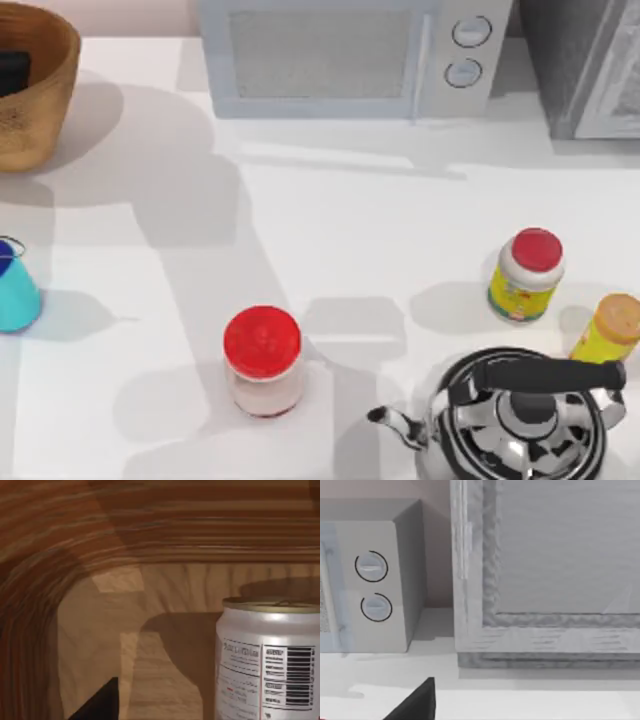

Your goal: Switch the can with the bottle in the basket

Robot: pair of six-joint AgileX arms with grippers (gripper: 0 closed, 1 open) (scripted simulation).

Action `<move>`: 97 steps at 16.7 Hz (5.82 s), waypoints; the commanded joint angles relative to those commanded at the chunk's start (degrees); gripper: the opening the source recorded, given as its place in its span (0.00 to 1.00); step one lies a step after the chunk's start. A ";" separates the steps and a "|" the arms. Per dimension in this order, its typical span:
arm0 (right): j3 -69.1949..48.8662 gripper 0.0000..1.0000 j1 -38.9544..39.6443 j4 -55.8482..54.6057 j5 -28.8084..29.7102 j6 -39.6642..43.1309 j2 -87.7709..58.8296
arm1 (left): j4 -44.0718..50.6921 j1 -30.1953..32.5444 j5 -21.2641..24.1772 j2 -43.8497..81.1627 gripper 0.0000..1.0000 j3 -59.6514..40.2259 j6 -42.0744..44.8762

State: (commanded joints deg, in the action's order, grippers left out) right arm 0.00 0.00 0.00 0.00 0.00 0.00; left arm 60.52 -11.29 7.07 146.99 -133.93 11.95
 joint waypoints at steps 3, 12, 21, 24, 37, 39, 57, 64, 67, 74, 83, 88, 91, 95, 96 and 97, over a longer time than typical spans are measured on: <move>0.00 1.00 0.00 0.00 0.00 0.00 0.00 | -2.97 0.22 -0.02 2.43 1.00 0.53 -0.20; 0.00 1.00 0.00 0.00 0.00 0.00 0.00 | -3.04 0.23 -0.03 2.49 0.55 0.54 -0.21; 0.00 1.00 0.00 0.00 0.00 0.00 0.00 | -3.04 0.23 -0.03 2.49 0.00 0.54 -0.21; 0.00 1.00 0.00 0.00 0.00 0.00 0.00 | -3.04 0.23 -0.03 2.49 0.00 0.54 -0.21; 0.00 1.00 0.00 0.00 0.00 0.00 0.00 | -14.26 1.15 -3.52 -20.39 0.00 20.54 -3.66; 0.00 1.00 0.00 0.00 0.00 0.00 0.00 | -19.17 2.06 -4.54 -31.74 0.00 30.80 -4.84; 0.00 1.00 0.00 0.00 0.00 0.00 0.00 | -58.72 10.80 -7.45 -141.82 0.00 128.86 -11.89; 0.00 1.00 0.00 0.00 0.00 0.00 0.00 | -60.52 11.29 -7.07 -146.99 0.00 133.93 -11.95; 0.00 1.00 0.00 0.00 0.00 0.00 0.00 | -60.69 11.10 -6.95 -146.19 0.00 133.68 -11.85; 0.00 1.00 0.00 0.00 0.00 0.00 0.00 | -70.39 12.98 1.08 -127.40 0.00 124.86 -11.89; 0.00 1.00 0.00 0.00 0.00 0.00 0.00 | -95.68 21.20 25.45 -77.81 0.00 101.90 -11.85; 0.00 1.00 0.00 0.00 0.00 0.00 0.00 | -111.22 26.16 40.33 -47.40 0.00 87.79 -11.73; 0.00 1.00 0.00 0.00 0.00 0.00 0.00 | -119.81 28.81 48.37 -30.94 0.00 79.98 -11.52; 0.00 1.00 0.00 0.00 0.00 0.00 0.00 | -129.28 31.65 57.05 -13.29 0.00 71.35 -11.09; 0.00 1.00 0.00 0.00 0.00 0.00 0.00 | -131.14 32.19 58.72 -9.92 0.00 69.66 -10.97; 0.00 1.00 0.00 0.00 0.00 0.00 0.00 | -132.75 32.65 60.15 -7.05 0.00 68.19 -10.85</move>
State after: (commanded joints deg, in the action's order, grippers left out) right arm 0.00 0.00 0.00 0.00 0.00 0.00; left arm -72.22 21.36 67.21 139.94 -65.73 1.10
